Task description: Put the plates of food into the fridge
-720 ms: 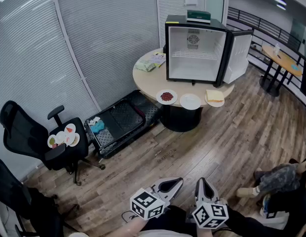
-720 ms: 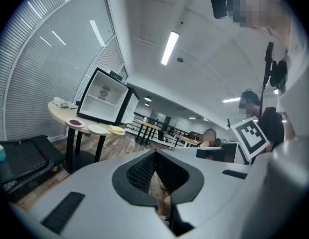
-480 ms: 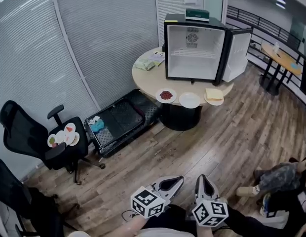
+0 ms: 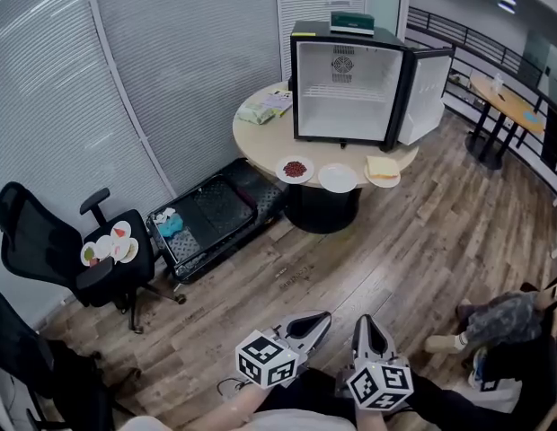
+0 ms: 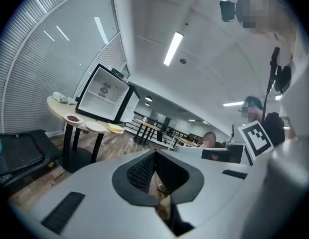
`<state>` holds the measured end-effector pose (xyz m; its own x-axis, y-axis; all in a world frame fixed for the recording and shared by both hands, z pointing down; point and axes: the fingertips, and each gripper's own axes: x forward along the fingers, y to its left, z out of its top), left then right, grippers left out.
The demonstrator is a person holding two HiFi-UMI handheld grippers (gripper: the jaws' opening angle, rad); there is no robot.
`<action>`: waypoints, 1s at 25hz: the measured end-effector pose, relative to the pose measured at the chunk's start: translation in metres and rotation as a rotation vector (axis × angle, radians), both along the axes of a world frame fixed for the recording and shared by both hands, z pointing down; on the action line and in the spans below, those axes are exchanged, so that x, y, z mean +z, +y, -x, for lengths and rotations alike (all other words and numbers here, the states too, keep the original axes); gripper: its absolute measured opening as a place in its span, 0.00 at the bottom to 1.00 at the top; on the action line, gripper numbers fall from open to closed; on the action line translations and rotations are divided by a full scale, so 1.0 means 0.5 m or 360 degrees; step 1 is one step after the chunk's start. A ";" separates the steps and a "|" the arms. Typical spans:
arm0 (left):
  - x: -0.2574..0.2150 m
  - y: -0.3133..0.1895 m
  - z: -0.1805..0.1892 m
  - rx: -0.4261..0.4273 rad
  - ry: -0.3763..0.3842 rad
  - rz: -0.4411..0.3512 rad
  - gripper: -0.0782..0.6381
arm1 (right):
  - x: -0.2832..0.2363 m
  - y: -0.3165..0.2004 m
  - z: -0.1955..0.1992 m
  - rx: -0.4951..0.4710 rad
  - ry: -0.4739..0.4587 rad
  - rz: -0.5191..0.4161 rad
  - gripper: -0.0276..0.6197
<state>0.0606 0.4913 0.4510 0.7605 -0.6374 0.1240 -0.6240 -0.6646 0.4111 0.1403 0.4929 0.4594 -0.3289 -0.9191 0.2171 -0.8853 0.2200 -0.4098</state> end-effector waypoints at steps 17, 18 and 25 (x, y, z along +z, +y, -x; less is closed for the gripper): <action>0.012 -0.041 0.017 -0.0077 0.0032 0.0081 0.12 | 0.011 -0.044 -0.007 0.0021 -0.0087 -0.0012 0.03; 0.011 -0.050 0.015 -0.0072 0.0039 0.0078 0.12 | 0.012 -0.051 -0.009 0.0026 -0.0088 -0.0011 0.03; 0.011 -0.132 0.001 -0.0018 0.0036 0.0082 0.12 | 0.004 -0.131 -0.023 0.0061 -0.0139 -0.0034 0.03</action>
<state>0.0599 0.4255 0.4566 0.7563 -0.6391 0.1399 -0.6215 -0.6350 0.4588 0.1520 0.4273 0.4614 -0.3102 -0.9355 0.1694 -0.8544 0.1962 -0.4811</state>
